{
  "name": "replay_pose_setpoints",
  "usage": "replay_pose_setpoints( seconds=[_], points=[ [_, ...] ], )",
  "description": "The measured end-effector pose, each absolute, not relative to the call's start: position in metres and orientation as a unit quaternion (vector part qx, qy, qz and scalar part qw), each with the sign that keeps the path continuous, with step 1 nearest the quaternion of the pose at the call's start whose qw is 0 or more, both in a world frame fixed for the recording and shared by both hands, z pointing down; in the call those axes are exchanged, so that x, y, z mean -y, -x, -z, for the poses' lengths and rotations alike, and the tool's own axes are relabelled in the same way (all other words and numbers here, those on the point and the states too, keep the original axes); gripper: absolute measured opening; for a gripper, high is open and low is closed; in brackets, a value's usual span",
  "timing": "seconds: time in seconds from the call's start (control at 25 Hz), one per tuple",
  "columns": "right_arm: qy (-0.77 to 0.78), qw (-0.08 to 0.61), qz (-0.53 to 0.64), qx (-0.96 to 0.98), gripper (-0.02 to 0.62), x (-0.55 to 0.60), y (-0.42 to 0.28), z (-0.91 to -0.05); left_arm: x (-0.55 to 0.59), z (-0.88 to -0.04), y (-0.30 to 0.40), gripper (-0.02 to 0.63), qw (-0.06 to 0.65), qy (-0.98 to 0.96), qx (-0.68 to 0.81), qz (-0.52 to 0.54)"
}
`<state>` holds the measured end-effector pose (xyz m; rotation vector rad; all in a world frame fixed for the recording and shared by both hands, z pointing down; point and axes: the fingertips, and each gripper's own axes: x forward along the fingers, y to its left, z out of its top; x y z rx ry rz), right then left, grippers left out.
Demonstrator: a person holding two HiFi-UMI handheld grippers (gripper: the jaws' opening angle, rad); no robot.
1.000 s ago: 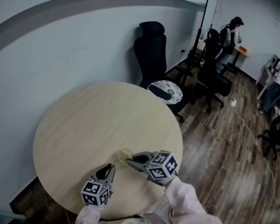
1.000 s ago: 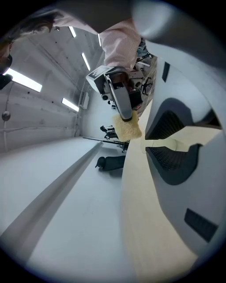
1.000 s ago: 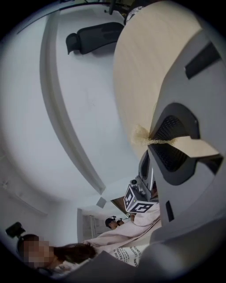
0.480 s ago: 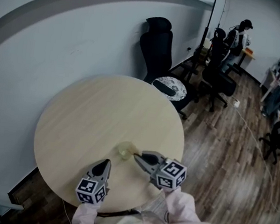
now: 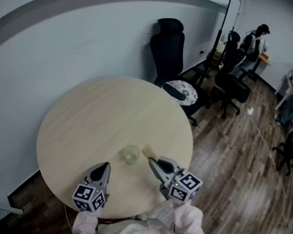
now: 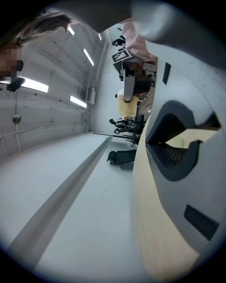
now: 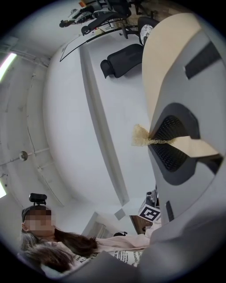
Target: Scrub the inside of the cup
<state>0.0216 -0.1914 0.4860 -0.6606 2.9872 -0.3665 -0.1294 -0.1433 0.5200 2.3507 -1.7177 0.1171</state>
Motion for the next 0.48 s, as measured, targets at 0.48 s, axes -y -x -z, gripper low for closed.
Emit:
replay_pose_setpoints(
  seconds=[0.48],
  points=[
    [0.208,0.033,0.118,-0.971,0.026,0.1866,-0.0262,-0.4899,0.1381,-0.5145,0.1321,0.000,0.106,-0.796,0.595,-0.034]
  ],
)
